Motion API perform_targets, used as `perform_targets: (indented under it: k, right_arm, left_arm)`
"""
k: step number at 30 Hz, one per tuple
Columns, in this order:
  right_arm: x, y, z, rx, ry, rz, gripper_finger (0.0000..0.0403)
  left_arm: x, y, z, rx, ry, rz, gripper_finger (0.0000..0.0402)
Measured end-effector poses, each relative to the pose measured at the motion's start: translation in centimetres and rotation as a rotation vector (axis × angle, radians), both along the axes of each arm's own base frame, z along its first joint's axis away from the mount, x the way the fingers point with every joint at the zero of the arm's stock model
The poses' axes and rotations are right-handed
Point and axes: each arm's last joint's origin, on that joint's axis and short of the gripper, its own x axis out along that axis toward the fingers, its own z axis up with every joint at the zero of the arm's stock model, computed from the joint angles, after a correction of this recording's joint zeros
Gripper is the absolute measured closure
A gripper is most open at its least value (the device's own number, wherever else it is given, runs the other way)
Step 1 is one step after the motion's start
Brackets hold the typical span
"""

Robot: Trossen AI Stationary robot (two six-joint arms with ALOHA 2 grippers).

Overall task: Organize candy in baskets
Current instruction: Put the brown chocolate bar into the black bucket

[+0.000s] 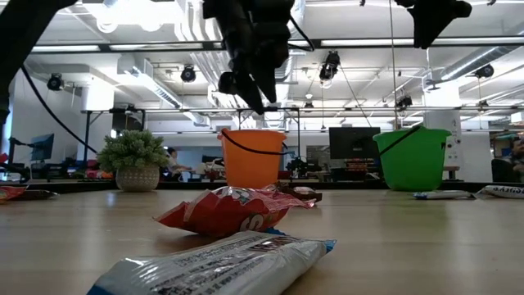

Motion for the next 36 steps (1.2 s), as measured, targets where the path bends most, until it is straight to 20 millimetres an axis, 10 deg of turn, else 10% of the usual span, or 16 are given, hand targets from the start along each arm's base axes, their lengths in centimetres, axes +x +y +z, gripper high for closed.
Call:
perform_targets:
  k: [16, 36]
  right_arm:
    - [0.0, 0.0, 0.0, -0.011, 0.026, 0.049, 0.0289]
    - [0.0, 0.0, 0.0, -0.008, 0.018, 0.035, 0.0289]
  left_arm:
    - [2.1, -3.5, -3.8, -0.057, 0.113, 0.417, 0.0194]
    - [4.9, -11.2, -7.9, -0.11, 0.1, 0.445, 0.0194]
